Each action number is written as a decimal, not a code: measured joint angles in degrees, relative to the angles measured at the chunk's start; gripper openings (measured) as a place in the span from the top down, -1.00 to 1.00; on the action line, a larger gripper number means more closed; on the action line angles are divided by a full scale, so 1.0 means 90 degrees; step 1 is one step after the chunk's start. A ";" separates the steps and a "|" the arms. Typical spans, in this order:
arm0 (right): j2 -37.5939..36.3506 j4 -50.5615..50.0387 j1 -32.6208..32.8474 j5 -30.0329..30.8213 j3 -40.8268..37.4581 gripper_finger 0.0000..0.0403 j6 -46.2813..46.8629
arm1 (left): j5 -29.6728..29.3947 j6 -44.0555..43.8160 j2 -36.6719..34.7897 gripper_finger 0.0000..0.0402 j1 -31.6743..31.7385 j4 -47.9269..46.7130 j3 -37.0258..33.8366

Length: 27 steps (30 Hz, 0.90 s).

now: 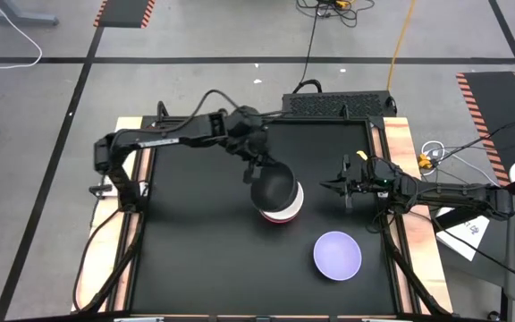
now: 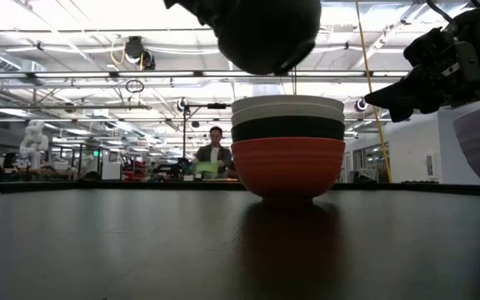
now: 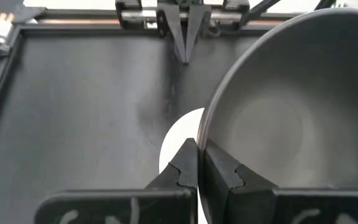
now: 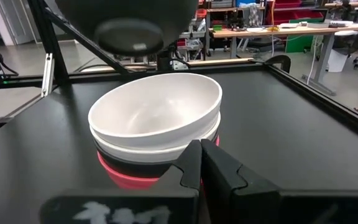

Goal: Nest bowls inside each other
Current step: Stack the black bowl on top of the white bowl

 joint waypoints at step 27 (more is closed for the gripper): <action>0.0000 -0.0041 0.0000 0.0000 0.0000 1.00 -0.0111 | -0.0592 0.0183 0.1716 0.97 0.0161 -0.2396 0.1718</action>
